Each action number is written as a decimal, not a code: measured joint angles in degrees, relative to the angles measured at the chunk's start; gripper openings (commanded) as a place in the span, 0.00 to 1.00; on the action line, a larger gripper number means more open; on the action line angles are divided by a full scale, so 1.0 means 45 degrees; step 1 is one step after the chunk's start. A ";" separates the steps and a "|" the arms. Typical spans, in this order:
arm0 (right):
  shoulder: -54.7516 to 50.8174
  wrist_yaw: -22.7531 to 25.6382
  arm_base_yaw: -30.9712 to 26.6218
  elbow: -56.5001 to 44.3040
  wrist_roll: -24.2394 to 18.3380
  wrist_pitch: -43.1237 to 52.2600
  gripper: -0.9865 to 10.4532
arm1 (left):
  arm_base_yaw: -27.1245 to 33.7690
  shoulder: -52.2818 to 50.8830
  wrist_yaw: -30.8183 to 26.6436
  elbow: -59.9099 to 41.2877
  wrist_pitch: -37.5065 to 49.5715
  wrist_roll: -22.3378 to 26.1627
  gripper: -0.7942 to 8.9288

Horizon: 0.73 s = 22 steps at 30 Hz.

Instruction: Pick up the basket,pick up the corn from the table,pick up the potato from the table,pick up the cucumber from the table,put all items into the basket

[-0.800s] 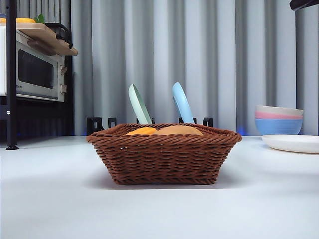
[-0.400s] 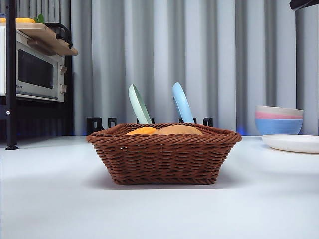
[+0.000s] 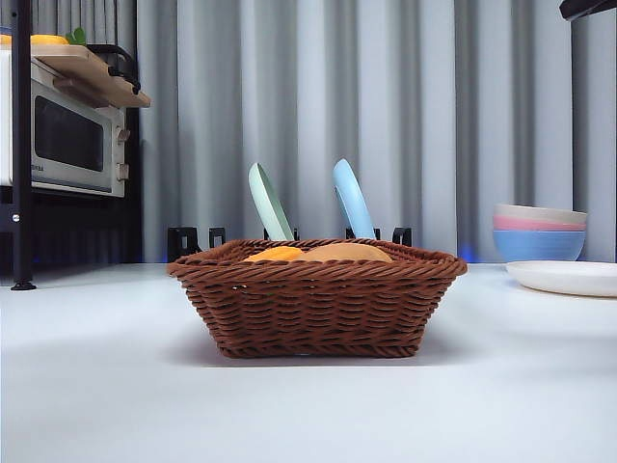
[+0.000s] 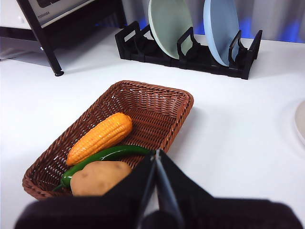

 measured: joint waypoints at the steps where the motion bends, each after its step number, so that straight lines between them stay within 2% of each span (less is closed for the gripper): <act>1: 0.0000 0.0000 0.0000 0.0000 0.0000 0.0005 0.09 | 0.0000 0.0000 0.0000 0.0000 0.0000 0.0000 0.08; 18: -0.0083 0.0015 -0.0005 0.0000 -0.0010 -0.0092 0.09 | 0.0000 0.0000 0.0015 0.0000 0.0000 0.0000 0.08; 22: -0.1107 0.0413 -0.0325 -0.0034 -0.0782 -0.0165 0.09 | 0.0000 0.0000 0.0015 0.0000 0.0000 0.0000 0.08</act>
